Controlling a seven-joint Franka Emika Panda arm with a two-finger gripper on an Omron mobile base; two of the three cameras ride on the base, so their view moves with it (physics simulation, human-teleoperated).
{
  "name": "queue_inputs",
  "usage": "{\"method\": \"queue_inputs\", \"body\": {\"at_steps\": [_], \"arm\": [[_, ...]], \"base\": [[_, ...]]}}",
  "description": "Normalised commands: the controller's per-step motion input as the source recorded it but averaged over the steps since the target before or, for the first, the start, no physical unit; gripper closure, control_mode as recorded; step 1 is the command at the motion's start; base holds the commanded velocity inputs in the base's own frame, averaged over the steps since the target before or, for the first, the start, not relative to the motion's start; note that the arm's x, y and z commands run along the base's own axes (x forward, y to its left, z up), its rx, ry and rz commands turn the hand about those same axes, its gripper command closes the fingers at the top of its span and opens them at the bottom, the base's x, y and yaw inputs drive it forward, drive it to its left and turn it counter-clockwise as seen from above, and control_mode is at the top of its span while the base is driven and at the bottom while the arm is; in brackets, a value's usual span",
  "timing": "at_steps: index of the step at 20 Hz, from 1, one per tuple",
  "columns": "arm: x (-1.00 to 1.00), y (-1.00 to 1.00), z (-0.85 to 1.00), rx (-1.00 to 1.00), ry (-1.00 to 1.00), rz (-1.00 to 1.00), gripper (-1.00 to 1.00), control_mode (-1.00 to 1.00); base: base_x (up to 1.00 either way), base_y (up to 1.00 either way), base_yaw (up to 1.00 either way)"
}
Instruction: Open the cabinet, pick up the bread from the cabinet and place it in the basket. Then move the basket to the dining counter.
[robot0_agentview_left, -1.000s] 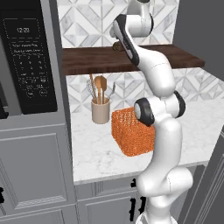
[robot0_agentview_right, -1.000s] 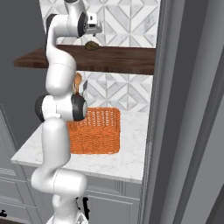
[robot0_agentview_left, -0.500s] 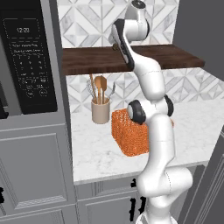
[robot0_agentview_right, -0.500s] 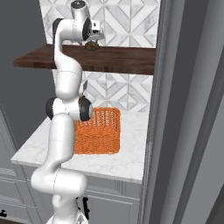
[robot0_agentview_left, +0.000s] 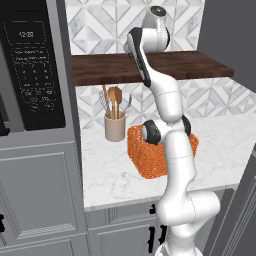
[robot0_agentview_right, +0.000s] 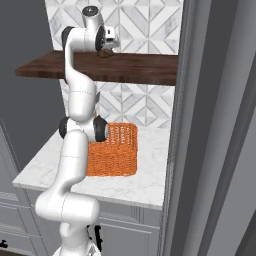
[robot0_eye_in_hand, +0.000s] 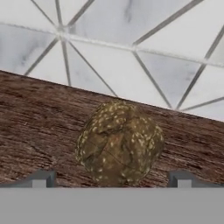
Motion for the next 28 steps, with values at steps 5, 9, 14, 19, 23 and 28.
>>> {"method": "queue_inputs", "body": {"at_steps": [5,9,14,19,23,28], "arm": [[0.22,0.00,-0.01,0.00,0.00,0.03,-1.00,-1.00],[0.24,0.00,-0.04,0.00,0.04,0.00,-1.00,-1.00],[0.30,0.00,-0.10,0.00,0.10,0.00,-1.00,-1.00],[0.34,0.00,-0.12,0.00,0.08,0.00,-1.00,-1.00],[0.34,0.00,-0.12,0.00,0.06,0.00,-1.00,-1.00],[0.29,0.00,-0.13,0.00,0.05,0.00,-1.00,-1.00]], "base": [[0.00,0.00,0.00],[0.00,0.00,0.00],[0.00,0.00,0.00],[0.00,0.00,0.00],[0.00,0.00,0.00],[0.00,0.00,0.00]]}}
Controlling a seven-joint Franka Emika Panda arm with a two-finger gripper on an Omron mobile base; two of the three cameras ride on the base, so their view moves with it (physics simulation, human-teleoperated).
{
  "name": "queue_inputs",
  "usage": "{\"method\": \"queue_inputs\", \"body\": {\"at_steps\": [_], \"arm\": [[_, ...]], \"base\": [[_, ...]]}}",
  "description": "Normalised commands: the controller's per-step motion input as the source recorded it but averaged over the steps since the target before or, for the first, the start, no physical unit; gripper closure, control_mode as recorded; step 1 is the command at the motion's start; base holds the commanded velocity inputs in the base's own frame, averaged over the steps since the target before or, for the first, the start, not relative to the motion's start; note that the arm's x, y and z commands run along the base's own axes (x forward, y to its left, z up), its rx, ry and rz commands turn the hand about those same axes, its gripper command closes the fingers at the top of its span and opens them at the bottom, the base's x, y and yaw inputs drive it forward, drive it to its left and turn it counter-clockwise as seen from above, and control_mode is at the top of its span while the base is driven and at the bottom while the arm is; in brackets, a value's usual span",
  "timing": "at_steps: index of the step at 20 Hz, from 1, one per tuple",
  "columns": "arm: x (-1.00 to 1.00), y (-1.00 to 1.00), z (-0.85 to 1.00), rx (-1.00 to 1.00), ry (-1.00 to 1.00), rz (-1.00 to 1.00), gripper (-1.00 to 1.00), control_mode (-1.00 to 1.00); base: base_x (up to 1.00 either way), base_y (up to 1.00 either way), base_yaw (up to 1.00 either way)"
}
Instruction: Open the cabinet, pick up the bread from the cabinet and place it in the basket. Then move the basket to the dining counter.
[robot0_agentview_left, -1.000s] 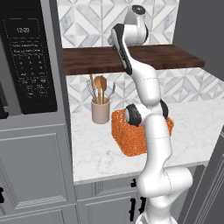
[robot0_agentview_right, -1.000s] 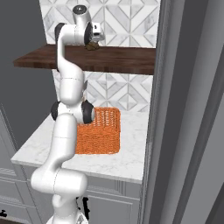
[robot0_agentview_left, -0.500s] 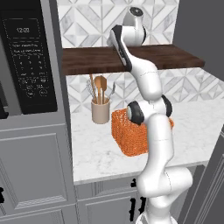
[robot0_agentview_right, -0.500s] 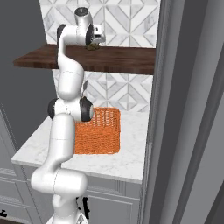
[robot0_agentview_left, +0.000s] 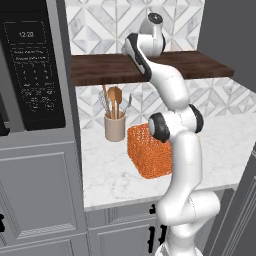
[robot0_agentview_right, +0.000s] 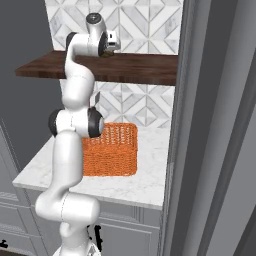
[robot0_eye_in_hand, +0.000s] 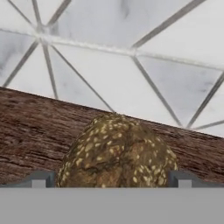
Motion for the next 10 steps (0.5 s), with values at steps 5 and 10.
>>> {"method": "queue_inputs", "body": {"at_steps": [5,10], "arm": [[0.11,0.00,-0.02,0.01,0.00,0.00,1.00,-1.00],[0.04,0.00,-0.02,0.01,0.01,0.00,1.00,-1.00]], "base": [[0.00,0.00,0.00],[0.00,0.00,0.00]]}}
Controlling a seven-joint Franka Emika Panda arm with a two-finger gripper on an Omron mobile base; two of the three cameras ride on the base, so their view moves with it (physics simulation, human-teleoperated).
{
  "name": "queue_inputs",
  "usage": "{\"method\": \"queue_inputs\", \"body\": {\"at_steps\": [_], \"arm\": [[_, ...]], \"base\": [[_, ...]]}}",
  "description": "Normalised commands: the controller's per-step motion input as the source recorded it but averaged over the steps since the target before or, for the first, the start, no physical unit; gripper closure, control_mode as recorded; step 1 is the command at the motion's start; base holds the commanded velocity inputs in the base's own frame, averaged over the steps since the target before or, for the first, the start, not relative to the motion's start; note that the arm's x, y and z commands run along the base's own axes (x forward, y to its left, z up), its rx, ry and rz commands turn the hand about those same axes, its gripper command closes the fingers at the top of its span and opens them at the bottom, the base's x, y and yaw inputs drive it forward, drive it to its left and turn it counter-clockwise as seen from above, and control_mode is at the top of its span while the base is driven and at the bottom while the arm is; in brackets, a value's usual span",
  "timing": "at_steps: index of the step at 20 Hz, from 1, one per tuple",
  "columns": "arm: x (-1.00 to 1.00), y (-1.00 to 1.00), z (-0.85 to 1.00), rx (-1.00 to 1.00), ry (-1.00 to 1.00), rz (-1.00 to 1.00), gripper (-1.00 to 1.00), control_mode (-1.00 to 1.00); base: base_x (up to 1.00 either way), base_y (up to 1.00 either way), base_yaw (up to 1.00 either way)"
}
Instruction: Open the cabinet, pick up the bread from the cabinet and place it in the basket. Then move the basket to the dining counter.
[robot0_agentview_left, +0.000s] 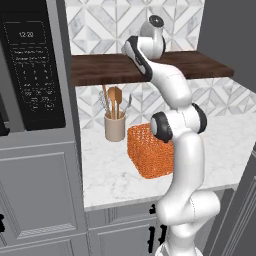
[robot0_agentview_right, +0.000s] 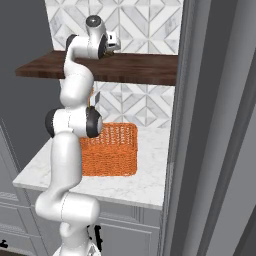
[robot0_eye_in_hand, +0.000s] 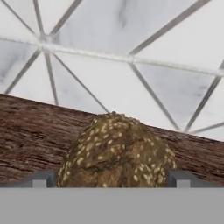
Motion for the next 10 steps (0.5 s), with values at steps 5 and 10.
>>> {"method": "queue_inputs", "body": {"at_steps": [5,10], "arm": [[-0.49,-0.03,0.15,0.00,0.00,-0.05,1.00,-1.00],[-1.00,0.00,0.57,0.07,0.00,-0.10,1.00,-1.00]], "base": [[0.00,0.00,0.00],[0.00,0.00,0.00]]}}
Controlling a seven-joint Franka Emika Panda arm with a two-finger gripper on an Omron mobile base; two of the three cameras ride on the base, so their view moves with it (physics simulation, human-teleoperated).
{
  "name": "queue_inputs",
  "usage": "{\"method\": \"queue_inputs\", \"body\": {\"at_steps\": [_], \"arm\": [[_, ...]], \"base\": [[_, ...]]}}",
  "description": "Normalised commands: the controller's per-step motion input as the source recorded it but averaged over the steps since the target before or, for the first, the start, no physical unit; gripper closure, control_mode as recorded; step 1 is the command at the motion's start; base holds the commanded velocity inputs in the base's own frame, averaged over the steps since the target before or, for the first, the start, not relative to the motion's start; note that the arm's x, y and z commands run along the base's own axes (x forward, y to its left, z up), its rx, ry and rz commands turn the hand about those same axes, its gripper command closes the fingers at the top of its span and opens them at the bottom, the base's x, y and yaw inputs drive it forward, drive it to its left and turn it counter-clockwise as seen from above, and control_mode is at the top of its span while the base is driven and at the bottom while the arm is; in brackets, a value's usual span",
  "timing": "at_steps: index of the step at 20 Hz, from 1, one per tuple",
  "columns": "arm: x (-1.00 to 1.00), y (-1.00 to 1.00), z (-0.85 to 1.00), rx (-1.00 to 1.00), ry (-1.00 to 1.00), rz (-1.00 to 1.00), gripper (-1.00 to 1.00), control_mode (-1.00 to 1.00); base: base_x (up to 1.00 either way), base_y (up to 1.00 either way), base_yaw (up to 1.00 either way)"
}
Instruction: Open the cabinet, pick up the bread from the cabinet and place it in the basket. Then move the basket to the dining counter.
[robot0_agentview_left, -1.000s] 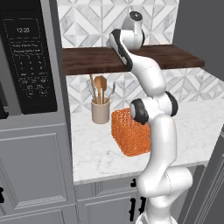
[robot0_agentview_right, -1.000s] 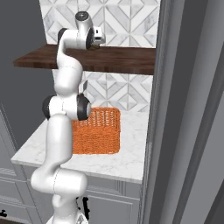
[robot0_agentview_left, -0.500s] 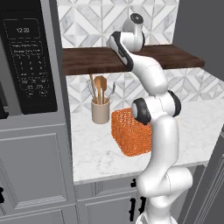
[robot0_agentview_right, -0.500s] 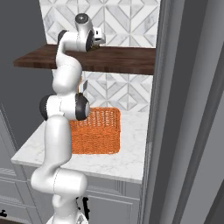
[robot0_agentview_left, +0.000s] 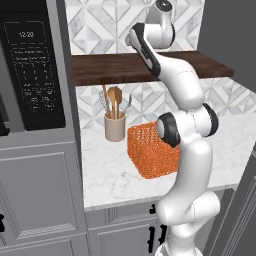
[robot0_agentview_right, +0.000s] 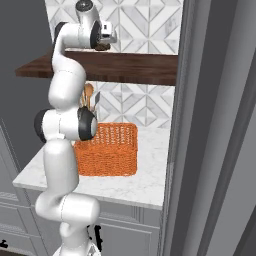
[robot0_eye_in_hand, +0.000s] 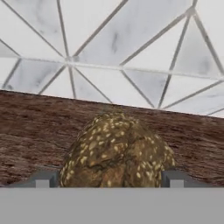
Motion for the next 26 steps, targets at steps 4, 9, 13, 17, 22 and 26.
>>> {"method": "queue_inputs", "body": {"at_steps": [4,9,13,17,22,26], "arm": [[-1.00,-0.07,0.28,0.07,0.00,-0.08,1.00,-1.00],[-1.00,-0.18,0.00,0.03,-0.10,-0.02,1.00,-1.00],[-1.00,-0.28,0.00,0.00,-0.12,0.00,1.00,-1.00],[-1.00,-0.16,-0.19,0.00,0.00,0.00,1.00,-1.00],[-1.00,0.00,-0.59,0.00,0.01,0.00,1.00,-1.00],[-1.00,0.00,-0.76,0.00,0.02,0.00,1.00,-1.00]], "base": [[0.00,0.00,0.00],[0.00,0.00,0.00],[0.00,0.00,0.00],[0.00,0.00,0.00],[0.00,0.00,0.00],[0.00,0.00,0.00]]}}
